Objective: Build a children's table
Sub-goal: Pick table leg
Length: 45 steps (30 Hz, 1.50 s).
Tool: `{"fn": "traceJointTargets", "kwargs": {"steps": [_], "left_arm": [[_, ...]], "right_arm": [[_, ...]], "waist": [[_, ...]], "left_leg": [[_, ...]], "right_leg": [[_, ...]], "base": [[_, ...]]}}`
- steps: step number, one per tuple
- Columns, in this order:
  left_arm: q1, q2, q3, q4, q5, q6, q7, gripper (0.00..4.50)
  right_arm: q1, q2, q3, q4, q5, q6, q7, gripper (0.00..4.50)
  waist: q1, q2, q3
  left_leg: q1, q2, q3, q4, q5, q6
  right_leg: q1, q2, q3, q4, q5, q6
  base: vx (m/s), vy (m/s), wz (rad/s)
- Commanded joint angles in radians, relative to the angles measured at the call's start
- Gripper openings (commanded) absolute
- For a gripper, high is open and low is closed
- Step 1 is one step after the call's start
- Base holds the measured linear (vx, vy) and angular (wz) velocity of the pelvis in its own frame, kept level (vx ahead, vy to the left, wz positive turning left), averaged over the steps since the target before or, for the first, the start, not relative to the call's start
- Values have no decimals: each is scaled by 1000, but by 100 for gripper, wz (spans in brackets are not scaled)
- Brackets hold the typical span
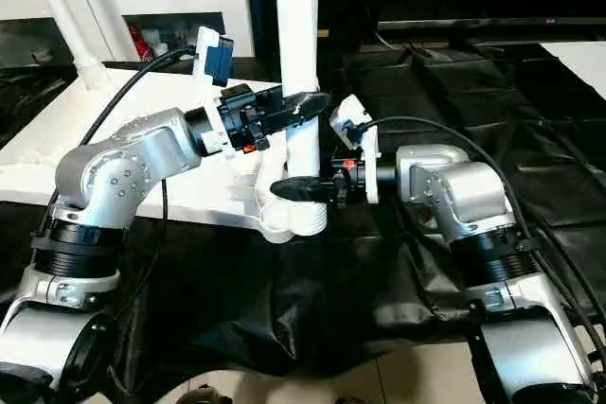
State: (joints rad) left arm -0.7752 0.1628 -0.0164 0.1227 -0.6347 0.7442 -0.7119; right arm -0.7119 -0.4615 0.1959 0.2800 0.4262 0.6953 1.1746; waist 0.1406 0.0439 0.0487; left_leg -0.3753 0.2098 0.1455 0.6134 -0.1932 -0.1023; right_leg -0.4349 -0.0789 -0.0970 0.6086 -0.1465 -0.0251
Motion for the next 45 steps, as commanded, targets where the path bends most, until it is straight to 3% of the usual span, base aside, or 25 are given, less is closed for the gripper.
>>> {"fn": "traceJointTargets", "kwargs": {"steps": [1, 6, 16, 17, 19, 20, 21, 22, 23, 25, 26, 28, 30, 31, 33, 34, 35, 37, 38, 39, 40, 41, 43, 44, 45], "left_arm": [[0, -1, -9, -41, -13, 14, -21, 184], [0, 1, -7, -43, -16, 18, -23, 184], [1, 9, -11, -41, -6, 12, -24, 184], [0, 3, 0, -35, -9, 4, -17, 240], [-3, -7, 21, -31, -21, -2, -5, 254], [-1, -37, 73, -24, -33, -58, 28, 274], [-1, -37, 73, -24, -33, -58, 28, 289], [2, -65, 122, -23, -63, -103, 46, 289], [4, -90, 167, -25, -107, -119, 55, 297], [5, -91, 170, -25, -110, -120, 55, 300], [14, -111, 215, -45, -161, -129, 66, 300], [22, -121, 240, -59, -187, -133, 77, 300], [41, -120, 253, -81, -187, -139, 96, 300], [41, -120, 253, -81, -187, -139, 96, 300], [94, -68, 218, -91, -33, -188, 162, 300], [140, -21, 187, -88, 87, -228, 214, 300], [160, -6, 179, -88, 129, -245, 236, 300], [227, 25, 177, -99, 200, -288, 278, 300], [227, 25, 177, -99, 200, -288, 278, 300], [272, 33, 186, -116, 219, -281, 313, 300], [325, 41, 183, -136, 264, -292, 361, 300], [411, 48, 174, -172, 347, -326, 442, 300], [439, 49, 171, -185, 377, -346, 466, 300], [493, 39, 173, -213, 391, -343, 499, 300], [507, 34, 175, -221, 395, -341, 509, 300]], "right_arm": [[-9, 4, 9, 13, -24, -10, -9, 229], [-10, 10, 11, 17, -24, -10, -12, 194], [-6, 22, -2, 26, -26, -23, -20, 190], [-2, 25, -4, 24, -25, -25, -24, 190], [3, 30, -11, 20, -21, -27, -31, 190], [15, 48, -32, 16, -12, -41, -54, 190], [15, 48, -32, 16, -12, -41, -54, 190], [21, 65, -56, 15, 2, -48, -75, 190], [26, 77, -74, 13, 13, -51, -89, 190], [26, 78, -76, 13, 14, -52, -90, 189], [37, 98, -110, 5, 37, -54, -117, 189], [46, 112, -133, -3, 53, -56, -138, 189], [63, 133, -166, -23, 73, -61, -171, 189], [63, 133, -166, -23, 73, -61, -171, 189], [104, 156, -193, -82, 61, -61, -260, 189], [139, 160, -194, -131, 17, -68, -335, 189], [153, 162, -194, -152, -1, -70, -367, 189], [195, 189, -227, -209, -39, -53, -493, 189], [195, 189, -227, -209, -39, -53, -493, 189], [224, 215, -253, -240, -64, -39, -577, 189], [266, 241, -271, -278, -85, -29, -644, 189], [334, 278, -284, -328, -129, -55, -735, 189], [358, 289, -283, -342, -149, -80, -760, 189], [393, 319, -292, -357, -177, -150, -828, 189], [401, 325, -295, -361, -185, -163, -845, 189]], "waist": [[-2, -15, -81], [-2, -15, -82], [-3, -12, -82], [-2, -13, -82], [-2, -12, -82], [-2, -15, -82], [-1, -19, -82], [0, -17, -83], [0, -23, -82], [2, -21, -84], [2, -23, -83], [3, -23, -82], [3, -11, -82], [0, -16, -81], [0, -5, -79], [-4, -9, -77], [-10, -5, -76], [-15, -3, -79], [-20, -1, -80], [-24, -6, -80], [-24, -3, -79], [-31, -3, -77], [-39, -1, -76], [-40, 0, -78], [-40, 0, -77]], "left_leg": [[-5, -2, 17, -55, -82, 58], [-4, -1, 17, -54, -80, 59], [-4, -1, 16, -54, -83, 55], [-5, -2, 16, -55, -83, 55], [-5, -1, 16, -54, -80, 54], [-5, -2, 17, -54, -80, 55], [-6, -3, 18, -53, -80, 54], [-6, -2, 16, -54, -77, 54], [-10, -4, 18, -53, -77, 55], [-7, -3, 17, -53, -73, 57], [-7, -2, 18, -53, -72, 61], [-9, 0, 17, -54, -76, 60], [-5, 0, 16, -55, -84, 62], [-6, 1, 16, -56, -90, 62], [-3, 2, 14, -58, -96, 55], [-4, 6, 9, -65, -99, 49], [-1, 2, 11, -66, -98, 36], [0, -3, 14, -64, -87, 14], [0, -5, 15, -65, -96, 8], [1, -5, 16, -65, -98, 5], [5, 1, 13, -68, -100, -1], [-2, 0, 12, -72, -111, 2], [0, 0, 13, -74, -131, 5], [3, -3, 14, -71, -143, 6], [2, -1, 14, -72, -145, 3]], "right_leg": [[84, -42, 35, -72, -275, -137], [83, -41, 36, -71, -269, -138], [84, -41, 35, -70, -258, -142], [84, -41, 36, -70, -257, -143], [84, -43, 36, -69, -256, -145], [85, -43, 36, -71, -256, -146], [86, -44, 36, -71, -258, -149], [86, -45, 36, -70, -258, -148], [88, -46, 36, -70, -259, -149], [86, -44, 36, -69, -256, -149], [85, -44, 36, -68, -257, -147], [84, -47, 36, -68, -263, -152], [80, -44, 35, -70, -274, -146], [81, -43, 35, -73, -281, -136], [79, -43, 35, -75, -296, -119], [79, -41, 35, -80, -309, -80], [79, -38, 34, -82, -328, -42], [78, -39, 34, -85, -351, -17], [76, -37, 32, -86, -364, -18], [75, -36, 33, -87, -362, -22], [71, -38, 37, -82, -343, -34], [75, -37, 34, -81, -335, -37], [72, -37, 33, -89, -354, -25], [70, -39, 34, -92, -372, -23], [67, -40, 36, -91, -369, -27]], "base": [[0, 0, 0], [0, 0, 0], [0, 0, 0], [0, 0, 0], [0, 0, 0], [0, 0, 0], [0, 0, 0], [0, 0, 0], [0, 0, 0], [0, 0, 0], [0, 0, 0], [0, 0, 0], [0, 0, 0], [0, 0, 0], [0, 0, 0], [0, 0, 0], [0, 0, 0], [0, 0, 0], [0, 0, 0], [0, 0, 0], [0, 0, 0], [0, 0, 0], [0, 0, 0], [0, 0, 0], [0, 0, 0]]}}
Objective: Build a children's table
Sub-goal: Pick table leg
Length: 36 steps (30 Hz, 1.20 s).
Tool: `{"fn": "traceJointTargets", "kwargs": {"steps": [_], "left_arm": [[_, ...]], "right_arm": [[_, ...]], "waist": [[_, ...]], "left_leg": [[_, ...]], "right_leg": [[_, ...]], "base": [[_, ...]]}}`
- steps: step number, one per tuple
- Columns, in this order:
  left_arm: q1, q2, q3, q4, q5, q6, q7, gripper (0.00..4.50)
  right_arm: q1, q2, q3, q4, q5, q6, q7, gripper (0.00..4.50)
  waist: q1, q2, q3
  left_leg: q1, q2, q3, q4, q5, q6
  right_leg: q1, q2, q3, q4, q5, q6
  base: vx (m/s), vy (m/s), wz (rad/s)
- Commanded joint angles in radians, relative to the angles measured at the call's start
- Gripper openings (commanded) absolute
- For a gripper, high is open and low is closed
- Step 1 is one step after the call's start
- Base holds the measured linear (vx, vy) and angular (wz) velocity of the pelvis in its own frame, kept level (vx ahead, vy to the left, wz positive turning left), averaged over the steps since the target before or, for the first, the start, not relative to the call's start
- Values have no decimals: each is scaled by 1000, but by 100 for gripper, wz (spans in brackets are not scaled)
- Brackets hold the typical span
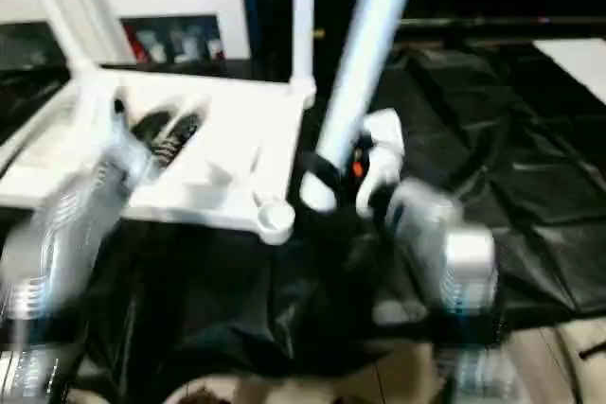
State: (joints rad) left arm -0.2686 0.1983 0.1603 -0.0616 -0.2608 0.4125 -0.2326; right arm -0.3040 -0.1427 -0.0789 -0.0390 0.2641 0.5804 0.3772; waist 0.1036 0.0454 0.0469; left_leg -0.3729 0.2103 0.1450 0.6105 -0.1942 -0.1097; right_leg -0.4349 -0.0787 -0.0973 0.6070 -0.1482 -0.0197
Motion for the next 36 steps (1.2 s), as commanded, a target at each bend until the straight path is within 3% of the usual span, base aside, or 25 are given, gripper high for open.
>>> {"fn": "traceJointTargets", "kwargs": {"steps": [1, 2, 4, 5, 7, 8, 10, 11, 13, 14, 17, 21, 22, 23, 25, 26, 27, 28, 30, 31, 32, 33, 34, 35, 36], "left_arm": [[49, -16, -3, -61, 44, -12, 59, 300], [54, -16, -4, -63, 47, -12, 61, 300], [80, -16, -23, -74, 91, -37, 80, 300], [86, -16, -33, -76, 115, -64, 90, 300], [99, -30, -34, -86, 132, -114, 112, 300], [136, -47, -15, -98, 133, -164, 130, 300], [149, -52, -9, -101, 132, -180, 132, 300], [178, -51, -11, -119, 131, -185, 127, 300], [237, -46, -29, -168, 136, -201, 107, 300], [255, -47, -39, -186, 138, -200, 101, 300], [285, -47, -68, -186, 174, -230, 109, 300], [289, -67, -72, -167, 165, -256, 109, 300], [287, -65, -78, -166, 168, -257, 107, 300], [284, -61, -87, -167, 177, -265, 105, 300], [282, -57, -93, -169, 182, -263, 102, 300], [282, -56, -98, -174, 184, -263, 100, 300], [282, -53, -110, -181, 197, -268, 98, 300], [283, -51, -119, -184, 209, -276, 100, 300], [287, -56, -127, -190, 208, -270, 94, 300], [290, -58, -130, -193, 209, -267, 94, 300], [293, -60, -133, -196, 209, -267, 95, 300], [294, -60, -135, -197, 210, -268, 96, 300], [295, -60, -136, -199, 210, -268, 95, 300], [299, -59, -138, -203, 208, -269, 94, 300], [299, -60, -138, -205, 207, -267, 95, 300]], "right_arm": [[24, 20, -22, -57, -57, -112, -105, 189], [27, 21, -22, -58, -62, -122, -110, 189], [49, 28, -27, -63, -101, -201, -154, 189], [55, 43, -48, -63, -95, -215, -170, 189], [75, 59, -77, -68, -70, -242, -157, 189], [109, 38, -60, -59, -144, -310, -207, 189], [118, 29, -55, -53, -167, -336, -221, 189], [134, 28, -65, -65, -145, -298, -210, 189], [173, 19, -79, -103, -73, -217, -146, 189], [189, 8, -73, -111, -69, -217, -134, 189], [234, 10, -56, -134, -51, -232, -103, 189], [238, 11, -11, -137, -73, -235, -102, 189], [237, 6, 0, -133, -84, -242, -99, 189], [233, -2, 14, -128, -92, -245, -85, 189], [230, -7, 23, -124, -95, -243, -76, 189], [227, -14, 33, -120, -95, -239, -63, 189], [222, -26, 48, -110, -98, -241, -44, 189], [219, -33, 56, -105, -103, -245, -35, 189], [216, -36, 61, -103, -99, -243, -30, 189], [216, -36, 63, -102, -97, -243, -30, 189], [215, -33, 59, -99, -90, -246, -33, 189], [214, -30, 57, -97, -86, -250, -35, 189], [214, -28, 54, -96, -83, -247, -39, 189], [215, -24, 44, -96, -78, -240, -48, 189], [215, -24, 42, -95, -78, -238, -48, 189]], "waist": [[-10, -5, -69], [-9, -15, -69], [-14, -9, -65], [-18, -21, -62], [-22, -17, -60], [-24, -20, -59], [-25, -22, -62], [-27, -21, -68], [-32, -26, -64], [-34, -23, -62], [-37, -25, -66], [-45, -26, -59], [-48, -36, -56], [-47, -29, -56], [-47, -34, -57], [-49, -46, -58], [-34, -59, -51], [-42, -30, -53], [-54, -33, -43], [-59, -30, -30], [-70, -26, -22], [-78, -33, -23], [-83, -27, -12], [-94, -16, -3], [-81, -6, -3]], "left_leg": [[-2, -5, 16, -72, -173, 16], [-1, -4, 17, -72, -181, 18], [-1, -9, 17, -72, -210, 23], [3, -14, 18, -69, -227, 31], [-3, -15, 15, -72, -240, 39], [-3, -12, 13, -73, -249, 36], [-2, -12, 15, -74, -240, 33], [-3, -7, 11, -79, -220, 36], [-9, -3, 9, -84, -230, 50], [-5, -1, 11, -84, -247, 54], [-4, 0, 12, -83, -238, 62], [-2, -1, 12, -87, -266, 56], [-1, -2, 13, -87, -278, 56], [2, -3, 11, -87, -292, 51], [2, -3, 10, -87, -291, 49], [-1, -3, 11, -86, -287, 52], [-57, -15, -30, -107, -287, 86], [-37, -12, -46, -107, -357, 109], [-31, -21, -60, -96, -447, 95], [-26, -26, -66, -93, -540, 68], [13, -19, -60, -79, -631, 44], [23, -23, -59, -68, -642, 41], [16, -19, -61, -75, -678, 33], [84, 38, -60, -112, -850, 13], [61, 57, -60, -149, -898, 8]], "right_leg": [[66, -37, 32, -97, -409, -28], [65, -38, 32, -100, -428, -21], [61, -37, 30, -107, -489, 1], [55, -34, 27, -117, -537, 37], [56, -36, 24, -122, -568, 60], [55, -36, 21, -126, -579, 70], [57, -35, 21, -128, -562, 70], [63, -32, 26, -116, -484, 49], [67, -33, 30, -110, -452, 36], [61, -33, 32, -114, -457, 25], [63, -35, 33, -113, -430, 9], [64, -36, 32, -120, -482, 6], [63, -36, 31, -124, -504, 12], [62, -39, 30, -126, -535, 19], [62, -40, 31, -126, -547, 29], [63, -38, 31, -127, -543, 32], [112, -69, -6, -96, -520, 19], [107, -74, -24, -109, -539, 9], [121, -97, -50, -128, -660, 4], [128, -100, -74, -144, -788, 23], [116, -87, -89, -153, -869, 28], [120, -88, -100, -159, -873, 21], [127, -80, -118, -159, -891, 28], [109, -31, -95, -114, -693, -3], [141, -22, -73, -57, -610, -15]], "base": [[0, 0, 0], [0, 0, 0], [0, 0, 0], [0, 0, 0], [0, 0, 0], [0, 0, 0], [0, 0, 0], [0, 0, 0], [0, 0, 0], [0, 0, 0], [0, 0, 0], [0, 0, 0], [0, 0, 0], [0, 0, 0], [0, 0, 0], [0, 0, 0], [0, 0, 0], [-4, -23, 32], [3, -19, 56], [9, -18, 56], [39, -28, 57], [39, -28, 57], [47, -24, 48], [0, 0, 0], [0, 0, 0]]}}
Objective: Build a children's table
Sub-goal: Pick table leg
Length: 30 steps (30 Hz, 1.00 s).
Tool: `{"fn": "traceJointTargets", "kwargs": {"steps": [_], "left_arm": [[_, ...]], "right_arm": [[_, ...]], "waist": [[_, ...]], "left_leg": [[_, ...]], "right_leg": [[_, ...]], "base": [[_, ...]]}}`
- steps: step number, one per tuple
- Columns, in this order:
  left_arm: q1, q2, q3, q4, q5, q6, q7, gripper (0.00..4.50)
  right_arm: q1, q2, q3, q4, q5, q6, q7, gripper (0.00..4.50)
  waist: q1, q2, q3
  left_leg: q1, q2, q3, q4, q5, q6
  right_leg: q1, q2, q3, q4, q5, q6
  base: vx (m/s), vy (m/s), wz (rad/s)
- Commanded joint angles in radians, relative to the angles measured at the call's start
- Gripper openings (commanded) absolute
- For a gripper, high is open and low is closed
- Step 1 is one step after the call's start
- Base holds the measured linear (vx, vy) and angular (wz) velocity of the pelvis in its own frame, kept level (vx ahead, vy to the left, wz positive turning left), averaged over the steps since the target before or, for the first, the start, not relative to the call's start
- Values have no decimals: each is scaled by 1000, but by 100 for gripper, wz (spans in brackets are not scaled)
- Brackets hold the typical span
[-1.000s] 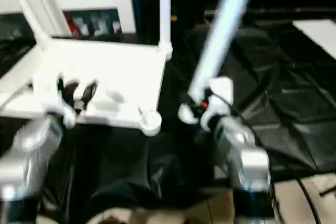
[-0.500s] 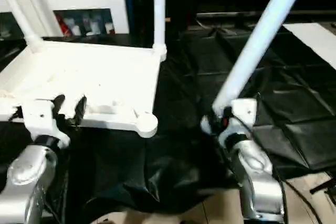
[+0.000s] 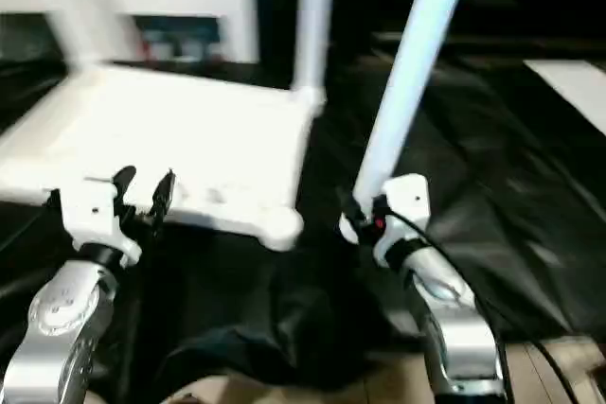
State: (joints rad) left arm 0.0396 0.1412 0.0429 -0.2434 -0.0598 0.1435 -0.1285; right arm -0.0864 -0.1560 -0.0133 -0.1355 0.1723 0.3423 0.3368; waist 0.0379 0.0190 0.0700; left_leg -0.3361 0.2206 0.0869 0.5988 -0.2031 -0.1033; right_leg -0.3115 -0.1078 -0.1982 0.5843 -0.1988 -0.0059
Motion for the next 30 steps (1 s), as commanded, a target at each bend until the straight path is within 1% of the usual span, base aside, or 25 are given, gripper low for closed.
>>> {"fn": "traceJointTargets", "kwargs": {"steps": [1, 2, 3, 4, 5, 6, 7, 8, 9, 11, 13, 14, 18, 19, 20, 21, 22, 23, 24, 25, 26, 27, 28, 29, 30], "left_arm": [[-8, -6, -17, -24, -6, 3, -10, 300], [-8, -8, -14, -23, -11, 6, -8, 300], [-10, -8, -11, -19, -4, 15, 2, 300], [-11, -7, -10, -17, 0, 18, 6, 300], [-13, -6, -8, -14, 6, 26, 12, 300], [-16, -7, -6, -11, 6, 31, 15, 300], [-18, -7, -4, -8, 5, 31, 14, 300], [-22, -9, -4, -4, 5, 32, 15, 300], [-26, -12, -2, -3, -1, 37, 18, 300], [-30, -15, 1, -4, -7, 34, 18, 300], [-37, -16, 6, -5, -8, 39, 21, 300], [-39, -15, 7, -4, -7, 41, 22, 300], [-44, -9, 0, 3, 3, 52, 20, 300], [-46, -7, -2, 5, 3, 53, 16, 300], [-56, -1, -10, 17, -11, 52, -11, 300], [-65, 3, -15, 25, -20, 53, -28, 300], [-85, 10, -22, 42, -36, 53, -59, 300], [-120, 21, -31, 74, -59, 50, -106, 300], [-187, 46, -47, 136, -95, 63, -198, 317], [-193, 48, -49, 142, -99, 65, -209, 327], [-257, 79, -77, 207, -130, 80, -326, 334], [-282, 96, -97, 239, -122, 76, -371, 339], [-310, 116, -120, 276, -108, 70, -417, 339], [-359, 155, -169, 346, -87, 55, -529, 366], [-377, 176, -197, 376, -68, 39, -581, 366]], "right_arm": [[0, -14, -25, 6, 14, 0, -9, 189], [2, -17, -24, 8, 12, -3, -8, 189], [4, -20, -26, 10, 10, -7, -9, 189], [5, -20, -26, 11, 9, -8, -10, 189], [7, -20, -28, 8, 9, -8, -9, 189], [8, -21, -29, 6, 10, -8, -8, 189], [10, -21, -30, 2, 11, -7, -8, 189], [11, -21, -32, 1, 13, -6, -7, 189], [12, -21, -32, -1, 13, -6, -9, 189], [12, -22, -31, 2, 12, -6, -14, 189], [11, -24, -25, 8, 8, -7, -18, 189], [10, -23, -23, 10, 6, -7, -18, 189], [4, -20, -20, 17, 0, -8, -19, 189], [2, -19, -19, 18, 0, -8, -20, 189], [-4, -18, -21, 23, 3, -8, -20, 189], [-8, -17, -23, 26, 7, -8, -19, 189], [-16, -16, -27, 31, 12, -6, -17, 189], [-27, -20, -29, 41, 14, -5, -13, 189], [-47, -31, -29, 62, 16, -11, 0, 189], [-49, -32, -29, 64, 16, -12, 2, 189], [-69, -50, -24, 85, 10, -22, 18, 189], [-76, -59, -21, 92, 7, -23, 25, 189], [-84, -68, -19, 99, 4, -23, 33, 189], [-96, -86, -19, 112, 2, -28, 49, 189], [-99, -92, -21, 116, 3, -29, 55, 189]], "waist": [[5, 15, -21], [11, -16, -12], [21, -32, -12], [31, -42, -19], [56, -36, -57], [64, -34, -69], [62, -22, -98], [57, -20, -102], [53, -7, -109], [53, -4, -106], [51, -5, -96], [50, -3, -88], [47, -4, -77], [46, -8, -77], [47, -8, -76], [47, -21, -74], [50, -17, -76], [51, -21, -74], [53, -15, -76], [54, -14, -76], [55, -13, -76], [55, -8, -75], [52, -12, -73], [51, -7, -73], [50, -6, -75]], "left_leg": [[7, 82, 9, -189, -941, 4], [41, 45, 37, -129, -859, -3], [98, -12, 63, -55, -748, -16], [51, -35, 75, -8, -391, 21], [-35, -14, 53, -56, -139, 18], [-30, -7, 50, -65, -48, 12], [-23, -11, 41, -45, 173, 18], [-33, -17, 39, -42, 227, 21], [-31, -26, 43, -27, 243, 6], [-38, -25, 46, -31, 180, 14], [-38, -20, 49, -41, 76, 15], [-34, -12, 52, -55, -66, 13], [-34, -3, 52, -69, -149, 9], [-33, -4, 54, -70, -162, 8], [-32, -5, 55, -71, -180, 4], [-32, -6, 58, -72, -184, 6], [-32, -7, 57, -72, -180, 4], [-32, -8, 58, -73, -180, 3], [-27, -8, 58, -74, -189, -1], [-25, -9, 59, -74, -189, -3], [-25, -10, 59, -76, -203, -13], [-25, -11, 59, -77, -206, -14], [-24, -11, 60, -79, -222, -18], [-24, -11, 59, -81, -228, -21], [-22, -13, 61, -81, -235, -22]], "right_leg": [[43, 10, 82, 79, -368, -47], [-11, -11, 127, -18, -517, -38], [-75, -24, 117, -121, -789, 2], [-42, -92, 173, -137, -954, 16], [36, -83, 186, -90, -747, 45], [22, -62, 183, -67, -541, 42], [7, -24, 173, -3, -41, 2], [7, -12, 169, 12, 139, -24], [-5, 7, 162, 26, 375, -97], [-4, 8, 162, 24, 393, -145], [-7, 2, 160, 10, 288, -160], [-6, -9, 161, -9, 86, -162], [-12, -14, 162, -27, -108, -130], [-13, -14, 163, -31, -137, -122], [-19, -15, 166, -36, -196, -107], [-20, -15, 167, -41, -221, -98], [-22, -16, 168, -39, -247, -89], [-25, -16, 169, -43, -267, -82], [-31, -15, 170, -43, -281, -79], [-33, -15, 171, -44, -286, -77], [-35, -16, 172, -44, -294, -80], [-37, -14, 174, -47, -299, -77], [-38, -12, 175, -46, -300, -74], [-36, -13, 175, -44, -309, -73], [-36, -15, 178, -49, -321, -67]], "base": [[15, -67, -4], [86, -71, 12], [86, -71, 12], [131, -36, -2], [130, -9, -20], [130, -9, -20], [134, -2, -8], [77, 16, -4], [77, 16, -4], [0, 0, 0], [0, 0, 0], [0, 0, 0], [0, 0, 0], [0, 0, 0], [0, 0, 0], [0, 0, 0], [0, 0, 0], [0, 0, 0], [0, 0, 0], [0, 0, 0], [0, 0, 0], [0, 0, 0], [0, 0, 0], [0, 0, 0], [0, 0, 0]]}}
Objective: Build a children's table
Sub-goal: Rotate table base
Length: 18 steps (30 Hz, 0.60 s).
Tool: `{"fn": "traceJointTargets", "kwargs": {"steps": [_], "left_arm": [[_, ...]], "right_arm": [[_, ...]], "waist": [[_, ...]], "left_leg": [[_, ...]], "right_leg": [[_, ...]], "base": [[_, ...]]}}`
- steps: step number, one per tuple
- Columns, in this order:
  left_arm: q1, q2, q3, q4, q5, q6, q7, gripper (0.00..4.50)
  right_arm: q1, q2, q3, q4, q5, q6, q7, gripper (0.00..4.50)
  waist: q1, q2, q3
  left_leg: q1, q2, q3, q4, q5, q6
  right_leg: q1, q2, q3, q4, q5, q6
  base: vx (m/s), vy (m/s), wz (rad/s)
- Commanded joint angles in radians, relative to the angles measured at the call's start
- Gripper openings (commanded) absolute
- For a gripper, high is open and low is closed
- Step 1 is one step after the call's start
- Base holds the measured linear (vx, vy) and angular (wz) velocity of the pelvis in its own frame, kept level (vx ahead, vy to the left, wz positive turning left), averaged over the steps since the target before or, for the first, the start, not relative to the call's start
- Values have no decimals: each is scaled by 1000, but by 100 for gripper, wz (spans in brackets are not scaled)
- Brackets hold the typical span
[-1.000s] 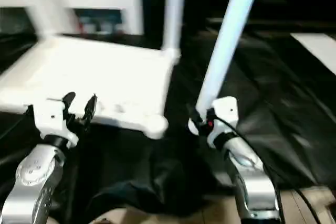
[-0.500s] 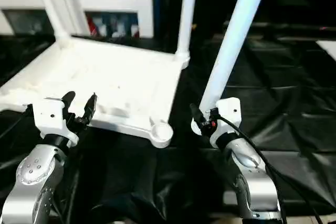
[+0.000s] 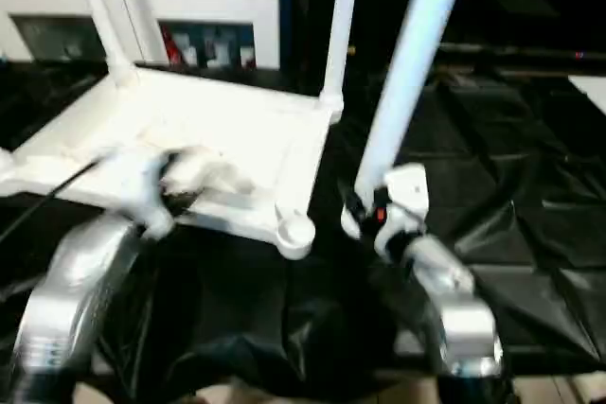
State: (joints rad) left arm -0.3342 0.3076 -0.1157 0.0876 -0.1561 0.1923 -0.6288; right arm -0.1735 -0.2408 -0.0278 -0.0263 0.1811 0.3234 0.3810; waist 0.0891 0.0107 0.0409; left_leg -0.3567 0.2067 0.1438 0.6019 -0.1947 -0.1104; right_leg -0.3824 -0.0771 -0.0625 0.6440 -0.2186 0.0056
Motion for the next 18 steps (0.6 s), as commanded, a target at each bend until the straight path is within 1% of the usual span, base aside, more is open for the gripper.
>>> {"fn": "traceJointTargets", "kwargs": {"steps": [1, 2, 3, 4, 5, 6, 7, 9, 10, 11, 12, 13, 14, 16, 18], "left_arm": [[-21, 34, -68, 78, 48, -29, -141, 366], [-41, 56, -91, 112, 65, -40, -192, 379], [-51, 67, -101, 130, 73, -45, -216, 385], [-81, 90, -124, 183, 90, -74, -264, 395], [-101, 107, -140, 217, 97, -89, -300, 395], [-121, 125, -157, 254, 108, -107, -337, 395], [-137, 137, -169, 283, 115, -122, -364, 395], [-182, 161, -198, 365, 133, -169, -421, 373], [-212, 163, -205, 417, 140, -189, -448, 364], [-231, 160, -207, 448, 144, -202, -459, 362], [-250, 156, -207, 477, 147, -220, -471, 356], [-274, 145, -206, 513, 147, -238, -485, 343], [-285, 141, -206, 532, 147, -249, -493, 328], [-323, 124, -208, 603, 137, -285, -539, 315], [-343, 117, -210, 643, 131, -303, -563, 296]], "right_arm": [[-15, -16, -7, 11, -8, -12, 18, 189], [-18, -22, -8, 14, -7, -13, 24, 189], [-20, -25, -9, 16, -6, -13, 27, 189], [-22, -33, -9, 21, -4, -10, 39, 189], [-22, -40, -7, 24, -5, -14, 47, 189], [-21, -46, -6, 26, -4, -15, 56, 189], [-21, -50, -5, 29, -3, -16, 62, 189], [-21, -61, 2, 37, -3, -22, 73, 189], [-20, -64, 6, 38, -1, -24, 78, 189], [-19, -65, 9, 37, 0, -24, 82, 189], [-18, -64, 14, 35, 2, -22, 87, 189], [-14, -65, 22, 29, 3, -21, 96, 189], [-13, -65, 25, 27, 3, -21, 100, 189], [-8, -65, 34, 22, 1, -22, 108, 189], [-6, -65, 35, 23, 1, -22, 111, 189]], "waist": [[-2, 2, -50], [-5, 7, -55], [-7, 11, -56], [-9, 16, -59], [-10, 22, -62], [-10, 18, -62], [-9, 19, -61], [-8, 22, -62], [-7, 23, -61], [-4, 25, -62], [-3, 28, -61], [-3, 25, -60], [-2, 30, -61], [-1, 28, -61], [1, 27, -61]], "left_leg": [[-2, 3, 4, -83, -233, -15], [-4, 3, 6, -80, -188, -14], [-7, 3, 4, -79, -172, -14], [-7, 3, 6, -75, -152, -12], [-5, 1, 8, -71, -139, -6], [-4, -1, 9, -70, -132, 0], [-4, -1, 9, -70, -123, 5], [-3, 1, 10, -69, -125, 7], [-4, 1, 10, -70, -125, 8], [0, 3, 11, -68, -132, 8], [1, 5, 11, -70, -140, 8], [0, 4, 12, -70, -141, 9], [1, 4, 12, -70, -146, 6], [1, 4, 12, -71, -150, 6], [1, 4, 12, -71, -153, 7]], "right_leg": [[37, -46, 44, -103, -274, -85], [40, -45, 46, -96, -182, -105], [45, -46, 45, -90, -148, -116], [46, -46, 45, -85, -93, -135], [46, -45, 45, -83, -63, -151], [46, -44, 45, -86, -50, -158], [47, -43, 45, -84, -29, -172], [51, -46, 44, -79, -19, -190], [51, -46, 44, -81, -24, -193], [50, -48, 44, -80, -32, -200], [50, -49, 45, -80, -37, -207], [50, -48, 45, -83, -40, -208], [50, -49, 45, -82, -42, -212], [52, -49, 45, -83, -38, -217], [53, -51, 45, -83, -43, -220]], "base": [[0, 0, 0], [0, 0, 0], [0, 0, 0], [0, 0, 0], [0, 0, 0], [0, 0, 0], [0, 0, 0], [0, 0, 0], [0, 0, 0], [0, 0, 0], [0, 0, 0], [0, 0, 0], [0, 0, 0], [0, 0, 0], [0, 0, 0]]}}
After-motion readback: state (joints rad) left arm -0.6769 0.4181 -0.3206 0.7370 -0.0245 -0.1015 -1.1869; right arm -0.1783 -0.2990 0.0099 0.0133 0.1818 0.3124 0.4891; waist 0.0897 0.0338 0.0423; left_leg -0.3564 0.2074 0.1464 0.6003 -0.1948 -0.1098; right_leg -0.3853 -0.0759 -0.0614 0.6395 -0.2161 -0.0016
